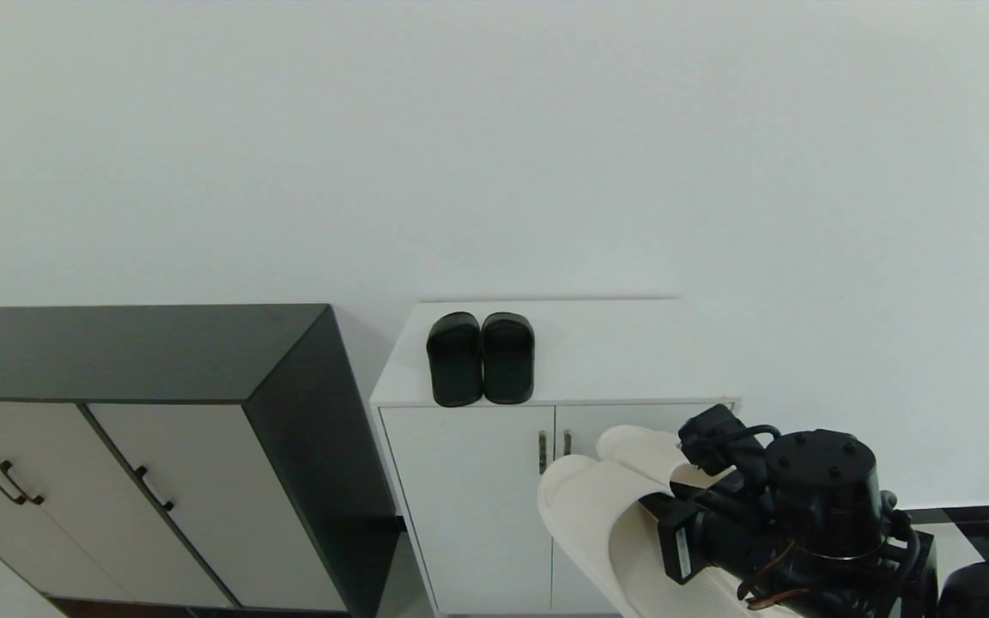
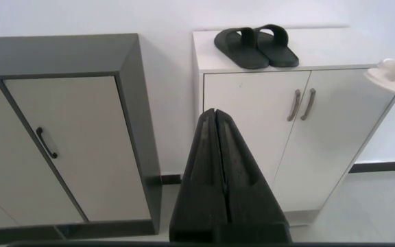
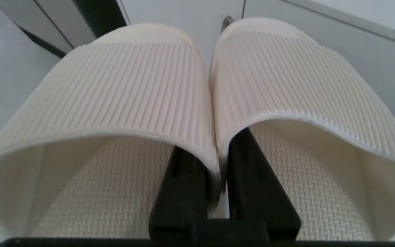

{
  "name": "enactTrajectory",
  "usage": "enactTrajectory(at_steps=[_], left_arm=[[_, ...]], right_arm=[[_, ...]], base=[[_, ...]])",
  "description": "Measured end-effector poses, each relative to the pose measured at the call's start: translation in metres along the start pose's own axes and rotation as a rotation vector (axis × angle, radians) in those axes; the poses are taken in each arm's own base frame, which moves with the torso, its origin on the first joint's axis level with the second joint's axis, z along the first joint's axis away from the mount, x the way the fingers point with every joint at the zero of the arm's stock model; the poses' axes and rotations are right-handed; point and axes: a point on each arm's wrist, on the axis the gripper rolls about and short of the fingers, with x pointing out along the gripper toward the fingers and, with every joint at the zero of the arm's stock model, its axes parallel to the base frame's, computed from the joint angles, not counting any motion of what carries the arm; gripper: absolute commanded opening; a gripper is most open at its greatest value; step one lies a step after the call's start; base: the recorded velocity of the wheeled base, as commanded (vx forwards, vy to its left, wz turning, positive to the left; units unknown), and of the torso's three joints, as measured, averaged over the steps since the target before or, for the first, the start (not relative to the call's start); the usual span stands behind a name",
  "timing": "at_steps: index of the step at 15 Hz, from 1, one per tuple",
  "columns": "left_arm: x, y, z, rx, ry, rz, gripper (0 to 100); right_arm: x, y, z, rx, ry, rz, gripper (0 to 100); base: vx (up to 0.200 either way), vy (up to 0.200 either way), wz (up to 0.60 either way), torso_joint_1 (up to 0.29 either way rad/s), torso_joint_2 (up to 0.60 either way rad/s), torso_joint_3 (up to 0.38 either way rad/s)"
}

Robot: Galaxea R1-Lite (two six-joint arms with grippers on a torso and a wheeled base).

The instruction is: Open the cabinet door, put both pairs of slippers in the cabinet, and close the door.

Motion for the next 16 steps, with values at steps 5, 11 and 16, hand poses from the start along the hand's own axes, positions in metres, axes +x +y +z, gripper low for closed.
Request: enactTrajectory(at_steps=[5, 11, 16], left_arm=[[0.0, 0.0, -0.0001, 0.002, 0.001, 0.0, 0], [0.0, 0.0, -0.0002, 0.001, 0.0, 0.0, 0], [0.0, 0.0, -0.0002, 0.001, 0.0, 0.0, 100]], right_arm=[[0.0005, -0.0002, -0.0029, 0.0, 0.011, -0.002, 0], [-0.001, -0.0005, -0.007, -0.002, 0.022, -0.005, 0], [-0.002, 0.0006, -0.0099, -0.005, 0.029, -0.001, 0]], base=[[0.0, 0.0, 0.0, -0.15, 0.33, 0.173], [0.0, 0.0, 0.0, -0.154, 0.35, 0.19], [0.0, 0.0, 0.0, -0.166, 0.37, 0.202]])
